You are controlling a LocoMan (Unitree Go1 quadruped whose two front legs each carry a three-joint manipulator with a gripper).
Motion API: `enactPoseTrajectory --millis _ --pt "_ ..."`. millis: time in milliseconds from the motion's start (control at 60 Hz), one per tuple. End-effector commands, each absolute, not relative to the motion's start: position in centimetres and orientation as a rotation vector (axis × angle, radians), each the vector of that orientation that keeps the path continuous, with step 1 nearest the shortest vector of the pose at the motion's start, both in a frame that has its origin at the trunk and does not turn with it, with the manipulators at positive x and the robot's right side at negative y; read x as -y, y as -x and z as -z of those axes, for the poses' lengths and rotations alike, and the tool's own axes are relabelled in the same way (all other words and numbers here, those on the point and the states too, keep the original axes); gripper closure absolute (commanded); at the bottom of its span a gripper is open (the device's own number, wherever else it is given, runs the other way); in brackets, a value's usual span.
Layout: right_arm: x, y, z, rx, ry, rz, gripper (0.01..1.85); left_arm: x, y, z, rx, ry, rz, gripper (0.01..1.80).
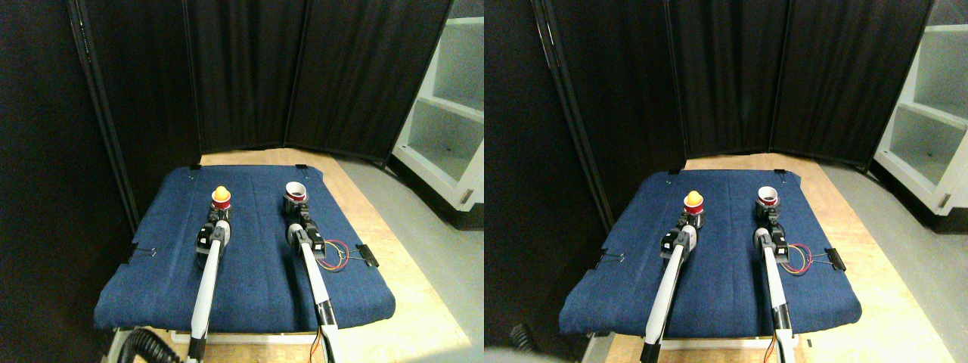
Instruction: Pour (bimanual)
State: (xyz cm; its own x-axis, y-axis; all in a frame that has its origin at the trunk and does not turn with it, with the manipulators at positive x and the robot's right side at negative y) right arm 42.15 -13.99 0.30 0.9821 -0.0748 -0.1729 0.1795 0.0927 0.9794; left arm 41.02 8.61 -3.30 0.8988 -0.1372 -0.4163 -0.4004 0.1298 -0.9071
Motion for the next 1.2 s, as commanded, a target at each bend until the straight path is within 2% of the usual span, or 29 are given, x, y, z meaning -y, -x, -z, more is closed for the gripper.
enactPoseTrajectory --millis 17,333,817,950,1000,1050,1067,1100,1117,1167,1200 --pt "13.7 -42.4 0.0 -0.074 -1.457 0.175 1.46 -8.4 -41.1 2.9 -0.421 1.445 -0.178 1.48" --pt "13.8 -42.5 1.3 -0.072 -1.444 0.219 1.44 -8.6 -41.2 3.8 -0.421 1.459 -0.199 1.48" --pt "13.7 -42.6 2.3 -0.071 -1.438 0.246 1.45 -8.9 -41.5 4.8 -0.371 1.440 -0.259 1.48" --pt "13.7 -42.9 2.3 -0.087 -1.469 0.237 1.45 -8.9 -41.8 4.9 -0.375 1.416 -0.252 1.48" --pt "13.7 -42.8 2.2 -0.097 -1.408 0.258 1.47 -8.9 -41.8 4.8 -0.374 1.395 -0.247 1.48" --pt "13.7 -42.8 2.2 -0.142 -1.416 0.257 1.26 -8.9 -41.8 4.8 -0.376 1.371 -0.242 1.30" --pt "13.7 -42.8 2.2 -0.142 -1.416 0.257 1.26 -8.9 -41.8 4.8 -0.376 1.371 -0.242 1.30" --pt "13.7 -42.9 2.1 -0.171 -1.414 0.266 0.96 -8.9 -41.9 4.8 -0.386 1.353 -0.233 1.13" --pt "13.7 -42.9 2.1 -0.171 -1.414 0.266 0.96 -8.9 -41.9 4.8 -0.386 1.353 -0.233 1.13" --pt "13.7 -42.8 2.1 -0.195 -1.422 0.255 0.73 -8.9 -41.9 4.8 -0.397 1.336 -0.220 0.96" --pt "13.7 -42.8 2.1 -0.200 -1.420 0.252 0.70 -8.9 -41.9 4.8 -0.397 1.333 -0.219 0.94"
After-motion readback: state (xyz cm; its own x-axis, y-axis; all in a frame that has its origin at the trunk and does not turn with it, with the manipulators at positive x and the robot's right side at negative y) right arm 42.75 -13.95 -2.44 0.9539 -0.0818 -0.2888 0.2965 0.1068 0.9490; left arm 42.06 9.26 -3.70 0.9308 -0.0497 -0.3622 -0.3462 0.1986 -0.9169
